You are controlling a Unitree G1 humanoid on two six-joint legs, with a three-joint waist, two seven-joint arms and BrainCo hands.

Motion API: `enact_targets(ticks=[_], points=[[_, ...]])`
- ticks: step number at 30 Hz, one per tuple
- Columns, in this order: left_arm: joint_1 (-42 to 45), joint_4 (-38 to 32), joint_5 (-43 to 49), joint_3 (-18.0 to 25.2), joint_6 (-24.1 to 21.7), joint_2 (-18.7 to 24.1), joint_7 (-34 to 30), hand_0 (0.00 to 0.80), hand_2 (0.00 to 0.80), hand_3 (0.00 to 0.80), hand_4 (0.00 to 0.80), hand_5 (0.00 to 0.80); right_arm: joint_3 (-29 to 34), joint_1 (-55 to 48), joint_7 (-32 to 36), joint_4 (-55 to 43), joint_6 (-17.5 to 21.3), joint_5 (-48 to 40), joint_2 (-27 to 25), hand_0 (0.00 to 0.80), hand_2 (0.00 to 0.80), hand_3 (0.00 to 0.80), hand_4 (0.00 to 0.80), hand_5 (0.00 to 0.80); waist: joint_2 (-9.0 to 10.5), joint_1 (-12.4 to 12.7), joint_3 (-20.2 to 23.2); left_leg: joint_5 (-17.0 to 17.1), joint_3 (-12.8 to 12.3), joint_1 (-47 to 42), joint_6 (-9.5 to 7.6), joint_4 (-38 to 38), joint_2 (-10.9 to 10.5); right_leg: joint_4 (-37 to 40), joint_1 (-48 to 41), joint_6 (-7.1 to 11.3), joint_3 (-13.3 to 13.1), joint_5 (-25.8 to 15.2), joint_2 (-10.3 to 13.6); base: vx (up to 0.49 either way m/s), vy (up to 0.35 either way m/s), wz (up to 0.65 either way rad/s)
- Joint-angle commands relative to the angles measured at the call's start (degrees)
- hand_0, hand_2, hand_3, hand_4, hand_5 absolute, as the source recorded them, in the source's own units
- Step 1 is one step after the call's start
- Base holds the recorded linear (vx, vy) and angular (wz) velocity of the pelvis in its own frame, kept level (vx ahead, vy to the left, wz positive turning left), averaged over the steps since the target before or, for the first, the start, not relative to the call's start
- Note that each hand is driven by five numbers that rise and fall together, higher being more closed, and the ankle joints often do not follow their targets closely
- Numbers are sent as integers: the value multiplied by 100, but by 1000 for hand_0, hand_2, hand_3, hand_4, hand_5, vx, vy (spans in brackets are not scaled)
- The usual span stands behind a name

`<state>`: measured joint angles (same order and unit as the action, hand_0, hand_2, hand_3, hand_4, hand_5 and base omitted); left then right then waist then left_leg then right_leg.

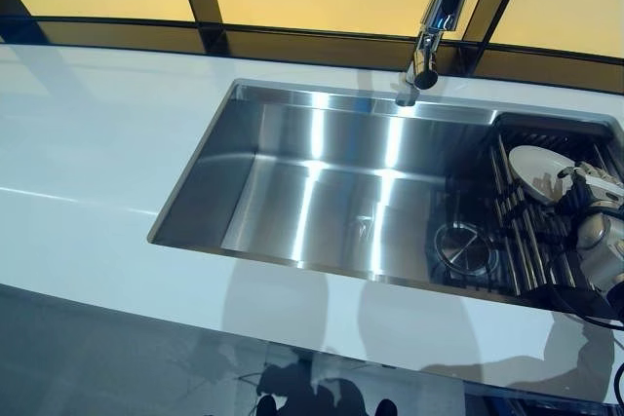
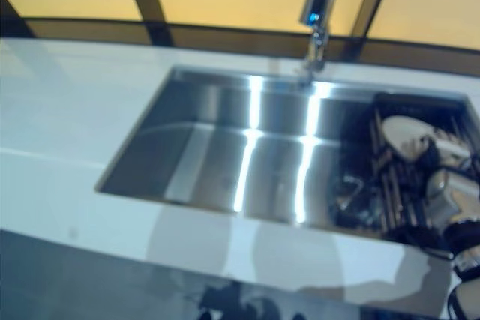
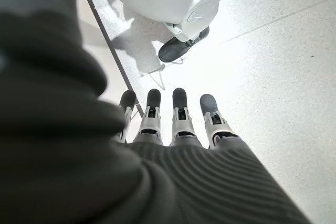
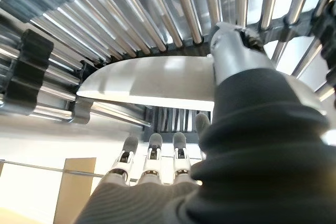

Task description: Take plates into dishwasher

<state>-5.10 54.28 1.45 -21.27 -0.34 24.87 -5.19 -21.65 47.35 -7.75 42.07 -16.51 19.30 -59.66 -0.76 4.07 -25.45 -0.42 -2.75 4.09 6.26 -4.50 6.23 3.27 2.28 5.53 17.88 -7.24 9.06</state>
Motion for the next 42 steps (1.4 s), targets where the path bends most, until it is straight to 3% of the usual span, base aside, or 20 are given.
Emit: enact_targets(ticks=[1,25,26,27,30,32,35,36,37,38,42], points=[[140,-131,-42,-330,5,128,-88,0,0,0,0,0,-603,671,-16,-77,132,280,-468,0,0,0,0,0,203,174,190,86,-214,351,-386,-133,-220,-1053,245,-458,-44,1005,-508,0,0,0],[115,-132,-6,-344,-3,132,-89,0,0,0,0,0,-693,801,72,14,138,230,-355,0,0,0,0,0,210,230,185,82,-200,359,-400,-120,-230,-1076,249,-451,-16,1014,-492,0,0,0],[116,-134,-10,-343,-2,130,-80,0,0,0,0,0,-697,815,89,3,112,223,-359,88,88,88,88,88,212,230,179,85,-200,358,-400,-113,-230,-1073,249,-453,-19,1013,-494,0,0,0],[117,-151,-6,-333,11,132,-85,0,0,0,0,0,-691,815,111,-2,92,225,-365,307,307,307,307,307,209,230,173,88,-199,357,-399,-108,-232,-1071,246,-454,-20,1013,-494,0,0,0],[121,-162,-38,-342,12,137,-82,0,0,0,0,0,-686,803,134,-5,83,237,-375,800,800,800,800,800,199,227,172,98,-202,350,-398,-89,-234,-1073,249,-445,-17,1008,-487,0,0,0],[120,-163,-45,-346,1,141,-84,0,0,0,0,0,-685,798,126,49,102,222,-362,772,772,772,772,772,195,231,170,103,-204,348,-398,-75,-236,-1069,248,-443,-12,1007,-486,0,0,0],[133,-189,-35,-324,-6,148,-95,0,0,0,0,0,-668,786,111,50,114,204,-366,584,584,584,584,584,192,233,170,113,-207,346,-400,-50,-237,-1069,260,-443,-14,1003,-488,0,0,0],[133,-200,-44,-323,3,155,-100,0,0,0,0,0,-647,774,126,51,124,238,-364,433,433,433,433,433,192,234,174,113,-206,348,-402,-48,-240,-1071,263,-443,-13,1005,-489,0,0,0],[124,-198,-51,-331,5,157,-98,0,0,0,0,0,-645,768,109,65,126,243,-352,179,179,179,179,179,193,238,172,114,-202,344,-406,-41,-242,-1070,263,-440,-12,1003,-488,-16,9,5],[125,-193,-50,-335,-1,154,-89,0,0,0,0,0,-653,767,104,62,124,243,-349,0,0,0,0,0,197,238,171,114,-206,343,-406,-38,-242,-1069,264,-439,-12,1002,-487,-18,7,7],[119,-172,-57,-336,-22,157,-73,0,0,0,0,0,-683,779,141,42,126,237,-343,0,0,0,0,0,217,241,185,118,-213,337,-407,-12,-248,-1043,255,-432,-12,992,-492,-10,4,3]])
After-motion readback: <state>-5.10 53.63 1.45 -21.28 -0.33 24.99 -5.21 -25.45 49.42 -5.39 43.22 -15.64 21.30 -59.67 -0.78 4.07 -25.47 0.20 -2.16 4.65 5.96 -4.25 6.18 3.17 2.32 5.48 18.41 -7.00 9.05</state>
